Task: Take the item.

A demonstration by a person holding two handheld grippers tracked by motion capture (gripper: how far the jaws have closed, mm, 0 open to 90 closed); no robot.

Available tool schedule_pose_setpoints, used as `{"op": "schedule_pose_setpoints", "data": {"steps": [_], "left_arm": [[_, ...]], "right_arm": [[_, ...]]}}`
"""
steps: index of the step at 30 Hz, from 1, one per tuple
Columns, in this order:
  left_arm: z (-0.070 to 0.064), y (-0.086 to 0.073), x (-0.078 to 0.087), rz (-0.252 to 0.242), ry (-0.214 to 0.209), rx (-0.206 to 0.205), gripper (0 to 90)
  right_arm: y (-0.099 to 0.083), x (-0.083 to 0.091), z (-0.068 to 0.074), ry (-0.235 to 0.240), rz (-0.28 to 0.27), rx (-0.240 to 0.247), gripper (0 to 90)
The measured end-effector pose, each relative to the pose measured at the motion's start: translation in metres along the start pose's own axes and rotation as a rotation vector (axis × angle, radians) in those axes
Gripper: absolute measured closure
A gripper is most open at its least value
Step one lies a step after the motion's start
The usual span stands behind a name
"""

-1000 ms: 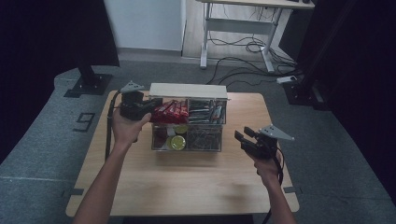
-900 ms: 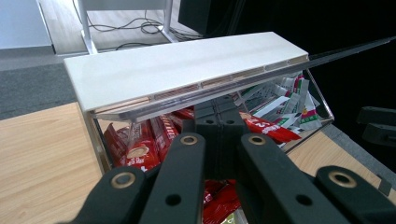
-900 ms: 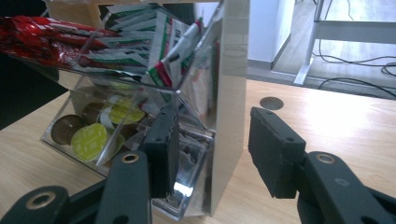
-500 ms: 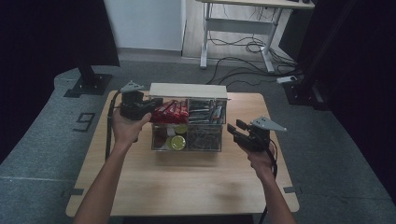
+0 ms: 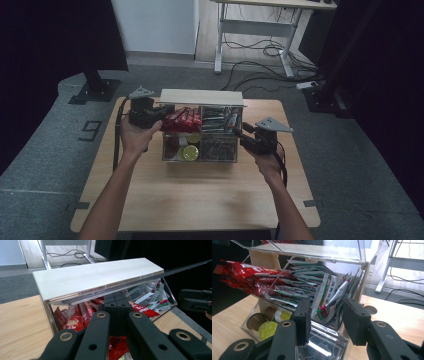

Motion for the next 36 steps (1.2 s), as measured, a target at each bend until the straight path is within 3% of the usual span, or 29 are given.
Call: {"op": "schedule_pose_setpoints", "data": {"steps": [8, 20, 36], "left_arm": [[0.000, 0.000, 0.000, -0.001, -0.002, 0.003, 90.0], [0.000, 0.000, -0.001, 0.000, -0.003, 0.006, 90.0], [0.000, 0.001, -0.001, 0.002, -0.004, 0.004, 90.0]], "right_arm": [[0.005, -0.008, 0.004, -0.018, -0.003, 0.010, 58.8], [0.012, -0.016, 0.010, 0.001, -0.005, 0.024, 62.4], [0.015, -0.032, 0.012, -0.045, 0.008, 0.033, 67.1]]}}
Point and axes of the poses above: each handheld gripper's, and its own axes: x roughly backward along the jaws, y roughly out of its top, z roughly to its left, the point moved 1 cm from there along -x, roughly forward along the jaws, and after that the axes turned 5 degrees about z, right-handed, at the moved point
